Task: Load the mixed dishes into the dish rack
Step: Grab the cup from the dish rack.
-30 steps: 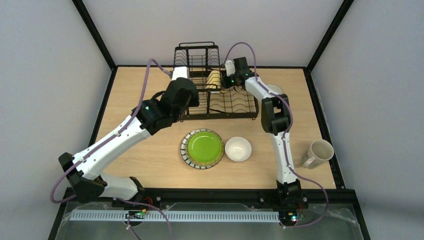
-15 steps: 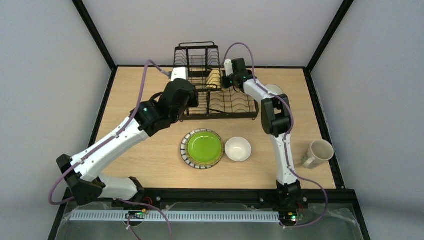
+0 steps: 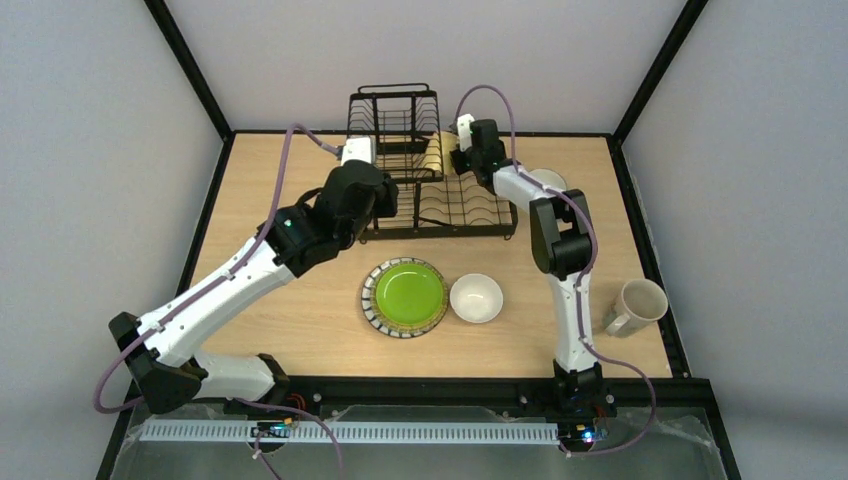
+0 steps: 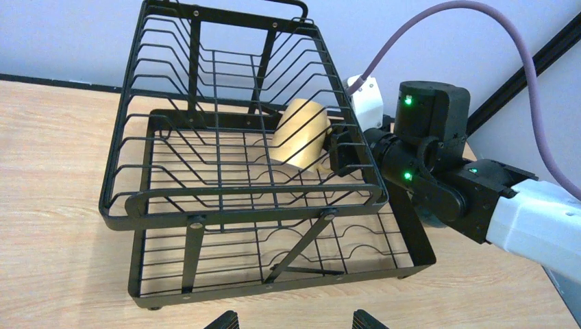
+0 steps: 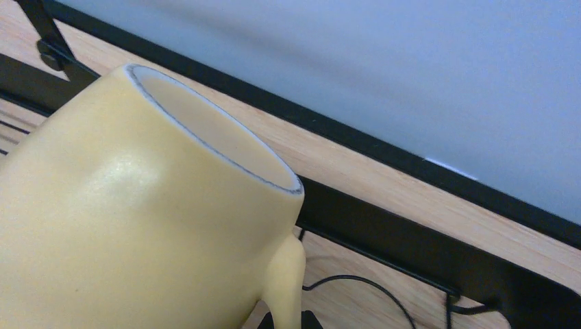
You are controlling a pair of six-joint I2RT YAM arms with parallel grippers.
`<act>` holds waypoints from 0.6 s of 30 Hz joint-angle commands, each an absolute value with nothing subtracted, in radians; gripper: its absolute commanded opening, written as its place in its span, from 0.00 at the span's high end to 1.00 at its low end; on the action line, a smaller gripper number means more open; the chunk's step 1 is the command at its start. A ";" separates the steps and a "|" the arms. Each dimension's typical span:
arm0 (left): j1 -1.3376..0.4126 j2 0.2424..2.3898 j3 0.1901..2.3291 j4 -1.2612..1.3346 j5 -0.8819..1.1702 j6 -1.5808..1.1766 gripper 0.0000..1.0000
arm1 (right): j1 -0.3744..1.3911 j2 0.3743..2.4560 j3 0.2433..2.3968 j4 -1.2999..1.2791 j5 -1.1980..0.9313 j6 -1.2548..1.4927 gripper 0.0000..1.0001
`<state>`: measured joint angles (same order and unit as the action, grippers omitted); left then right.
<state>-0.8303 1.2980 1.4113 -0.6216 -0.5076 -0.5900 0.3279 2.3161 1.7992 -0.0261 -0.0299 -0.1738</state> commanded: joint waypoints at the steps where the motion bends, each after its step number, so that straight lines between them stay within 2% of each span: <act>1: -0.826 1.265 1.382 -0.606 -0.499 -0.586 0.04 | 0.342 2.219 1.726 0.233 0.066 -0.209 1.00; 6: -0.826 1.261 1.377 -0.603 -0.494 -0.587 0.04 | 0.350 2.197 1.625 0.412 0.147 -0.262 1.00; 18: -0.826 1.239 1.317 -0.574 -0.486 -0.591 0.04 | 0.378 2.243 1.546 0.766 0.413 -0.453 1.00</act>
